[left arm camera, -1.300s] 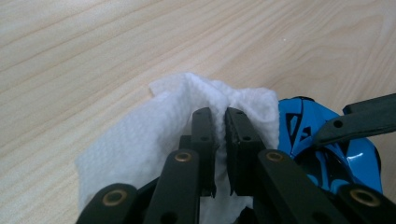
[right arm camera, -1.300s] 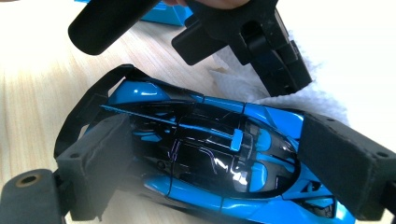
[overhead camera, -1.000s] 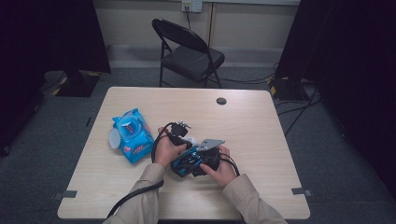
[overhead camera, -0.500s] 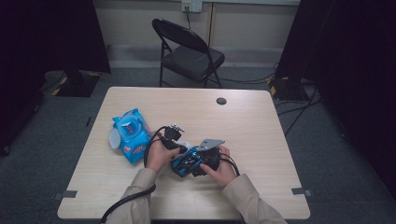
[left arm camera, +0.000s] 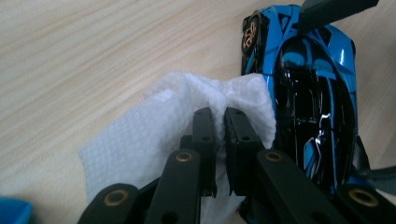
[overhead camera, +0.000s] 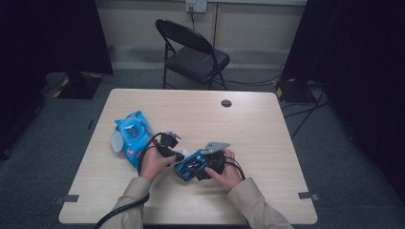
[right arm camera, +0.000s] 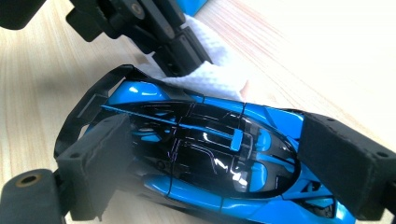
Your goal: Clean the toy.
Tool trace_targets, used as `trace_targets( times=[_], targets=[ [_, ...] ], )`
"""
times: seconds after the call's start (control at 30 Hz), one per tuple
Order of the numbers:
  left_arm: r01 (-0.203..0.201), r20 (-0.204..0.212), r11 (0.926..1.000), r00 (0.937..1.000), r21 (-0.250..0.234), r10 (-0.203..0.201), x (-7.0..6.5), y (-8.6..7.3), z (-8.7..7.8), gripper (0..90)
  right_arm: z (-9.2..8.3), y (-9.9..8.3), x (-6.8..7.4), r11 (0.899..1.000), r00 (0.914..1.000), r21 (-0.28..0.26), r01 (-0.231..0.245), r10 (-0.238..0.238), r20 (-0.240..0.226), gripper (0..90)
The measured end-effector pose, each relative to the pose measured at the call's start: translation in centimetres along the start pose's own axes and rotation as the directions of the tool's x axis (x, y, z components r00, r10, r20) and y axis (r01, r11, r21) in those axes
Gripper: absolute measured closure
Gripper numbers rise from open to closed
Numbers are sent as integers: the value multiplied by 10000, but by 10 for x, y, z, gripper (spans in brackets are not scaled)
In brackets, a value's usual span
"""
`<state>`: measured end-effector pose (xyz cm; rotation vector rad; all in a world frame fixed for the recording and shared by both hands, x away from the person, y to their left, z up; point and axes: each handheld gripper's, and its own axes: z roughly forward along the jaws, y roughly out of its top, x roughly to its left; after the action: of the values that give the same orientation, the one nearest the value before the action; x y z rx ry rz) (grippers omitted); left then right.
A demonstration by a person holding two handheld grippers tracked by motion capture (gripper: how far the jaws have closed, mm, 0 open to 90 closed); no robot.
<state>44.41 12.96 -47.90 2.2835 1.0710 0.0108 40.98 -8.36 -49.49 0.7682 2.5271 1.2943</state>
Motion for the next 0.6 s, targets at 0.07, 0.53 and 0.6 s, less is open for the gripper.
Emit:
trace_targets(
  times=[0.07, 0.53, 0.6],
  targets=[
    [69, 35, 10000, 10000, -39, -69, 1, -2, -1, 837, 0, 0, 0, 10000, 10000, -14, 5, -5, 8, 99],
    [158, 37, 9999, 9999, 65, -158, 2, -14, -11, 838, 0, 0, 0, 10000, 10000, -17, 10, -10, 7, 99],
    [176, 17, 9998, 9998, 129, -176, 2, -14, -13, 838, 0, 0, 0, 10000, 10000, -29, 7, -7, 7, 99]
  ],
)
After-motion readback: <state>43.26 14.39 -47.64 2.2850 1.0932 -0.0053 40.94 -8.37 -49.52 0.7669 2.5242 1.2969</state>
